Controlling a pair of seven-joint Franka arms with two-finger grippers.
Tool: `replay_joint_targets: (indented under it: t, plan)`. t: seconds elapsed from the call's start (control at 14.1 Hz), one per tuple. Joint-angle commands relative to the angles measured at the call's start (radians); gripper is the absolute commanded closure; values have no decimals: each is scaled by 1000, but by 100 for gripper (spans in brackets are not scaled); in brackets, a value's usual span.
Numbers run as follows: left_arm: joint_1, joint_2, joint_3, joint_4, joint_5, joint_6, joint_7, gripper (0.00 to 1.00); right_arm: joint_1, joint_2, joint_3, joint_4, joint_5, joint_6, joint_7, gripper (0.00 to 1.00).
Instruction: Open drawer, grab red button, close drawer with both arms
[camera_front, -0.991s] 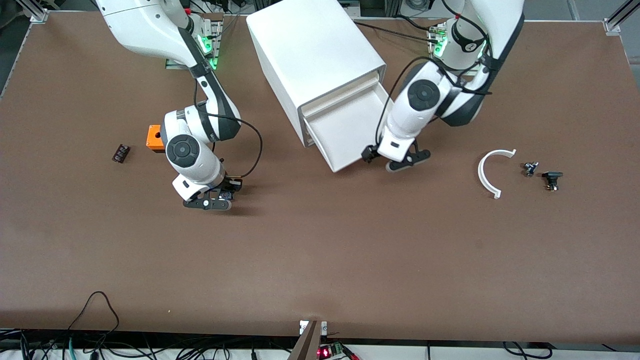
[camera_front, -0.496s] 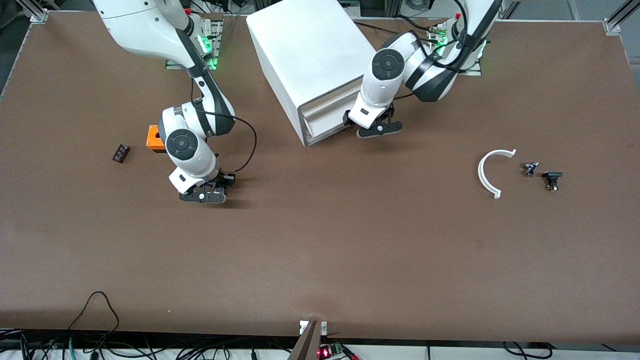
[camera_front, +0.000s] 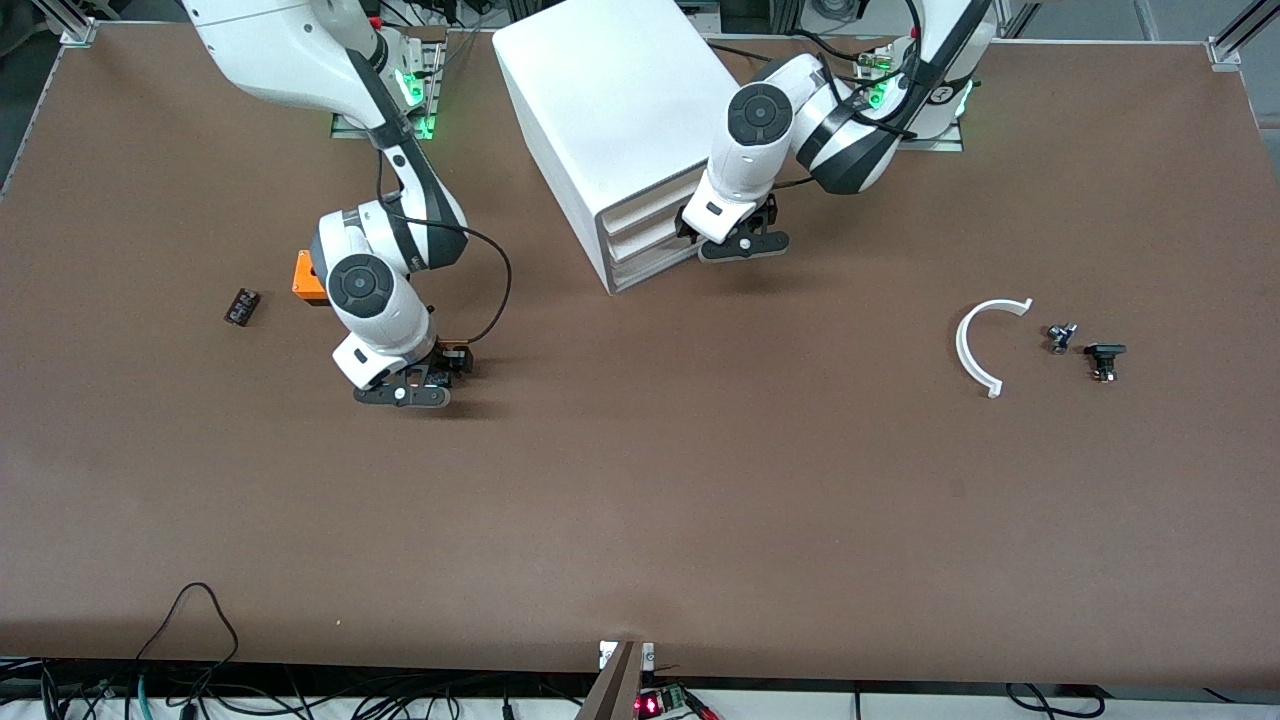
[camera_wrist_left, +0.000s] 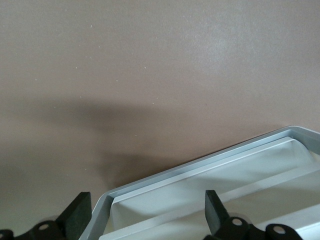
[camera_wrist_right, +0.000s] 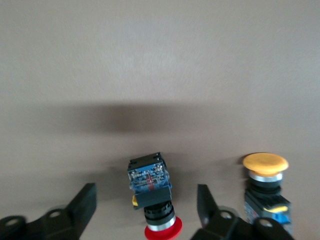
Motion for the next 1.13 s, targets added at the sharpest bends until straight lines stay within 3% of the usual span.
replay_joint_targets:
  t: [0.0, 0.21, 0.5, 0.71, 1.06]
  plan:
    - [116, -110, -1, -3, -8, -58, 7, 0, -12, -42, 9, 114, -12, -155, 61, 0]
    - [216, -167, 39, 64, 5, -84, 7, 0, -12, -82, 9, 225, -12, -295, 60, 0]
    - [237, -180, 151, 332, 72, -398, 91, 0, -47, -122, -14, 386, -12, -424, 55, 0]
    - [239, -204, 270, 444, 72, -607, 293, 0, -110, -143, -16, 484, -7, -546, 50, 0]
    - [240, -232, 555, 530, 69, -776, 700, 0, -181, -239, -8, 494, -30, -633, -53, 0]
